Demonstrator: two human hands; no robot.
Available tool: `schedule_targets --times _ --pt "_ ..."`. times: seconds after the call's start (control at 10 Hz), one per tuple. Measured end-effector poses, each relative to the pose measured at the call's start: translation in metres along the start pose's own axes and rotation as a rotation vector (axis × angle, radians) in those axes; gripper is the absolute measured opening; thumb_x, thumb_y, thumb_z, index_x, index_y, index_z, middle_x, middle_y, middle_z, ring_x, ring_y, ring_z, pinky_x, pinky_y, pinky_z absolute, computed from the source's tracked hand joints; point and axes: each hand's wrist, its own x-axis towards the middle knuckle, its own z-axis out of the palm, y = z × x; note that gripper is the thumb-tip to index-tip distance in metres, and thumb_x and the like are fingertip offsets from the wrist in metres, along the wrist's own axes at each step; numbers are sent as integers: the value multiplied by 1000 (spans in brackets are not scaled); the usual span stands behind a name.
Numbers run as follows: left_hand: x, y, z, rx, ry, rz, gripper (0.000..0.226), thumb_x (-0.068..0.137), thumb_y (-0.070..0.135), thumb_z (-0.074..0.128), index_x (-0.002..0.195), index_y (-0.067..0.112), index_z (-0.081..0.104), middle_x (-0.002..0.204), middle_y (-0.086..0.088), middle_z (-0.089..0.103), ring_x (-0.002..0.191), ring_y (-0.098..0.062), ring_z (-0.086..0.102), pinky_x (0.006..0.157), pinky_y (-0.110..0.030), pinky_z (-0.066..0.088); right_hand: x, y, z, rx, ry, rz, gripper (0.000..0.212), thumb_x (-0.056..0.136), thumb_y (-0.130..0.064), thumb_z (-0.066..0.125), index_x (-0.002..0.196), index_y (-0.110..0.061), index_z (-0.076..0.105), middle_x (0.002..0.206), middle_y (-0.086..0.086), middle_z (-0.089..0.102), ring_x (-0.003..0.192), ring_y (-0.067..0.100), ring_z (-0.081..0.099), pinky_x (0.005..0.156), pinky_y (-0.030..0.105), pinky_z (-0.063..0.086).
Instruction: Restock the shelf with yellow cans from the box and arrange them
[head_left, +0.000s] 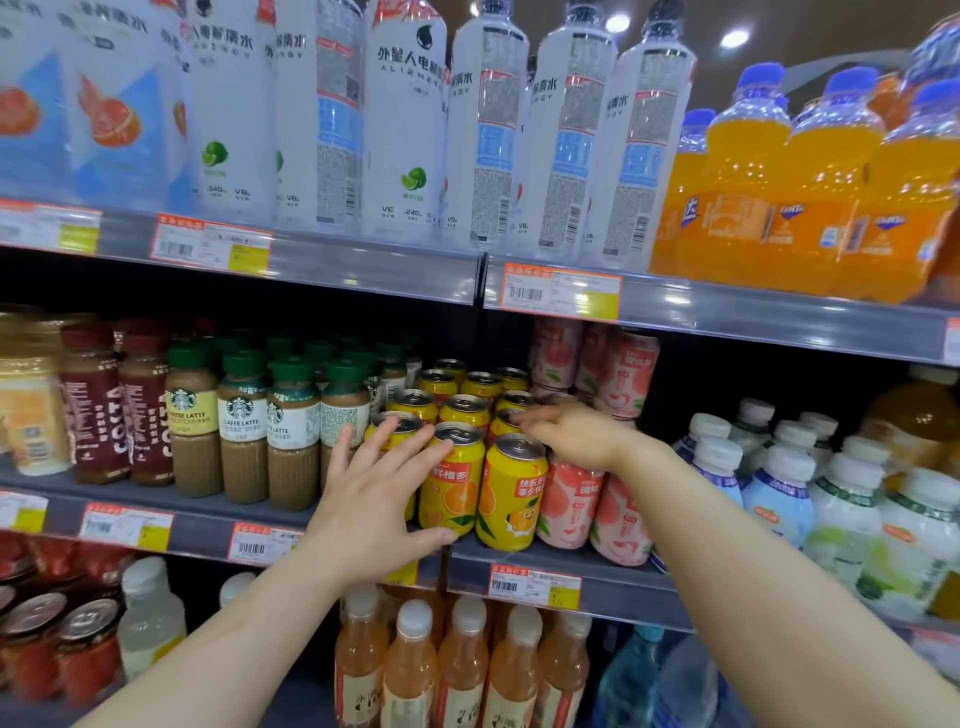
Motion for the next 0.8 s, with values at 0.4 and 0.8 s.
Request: schedule_targets --times 0.4,0.8 --pt "-36 10 12 -18 2 -67 83 66 77 49 141 45 34 156 7 27 147 -19 8 116 -50 -6 -35 -11 30 -394 180 -88 107 62 -65 74 150 -31 24 158 -6 28 150 24 8 115 61 -12" --pt "-66 5 -36 -52 25 -165 91 66 81 36 146 38 28 158 11 20 148 -16 6 118 -47 -7 -84 -41 41 -329 298 43 111 69 -76 61 155 -32 6 164 -4 8 151 25 -5 116 57 -12"
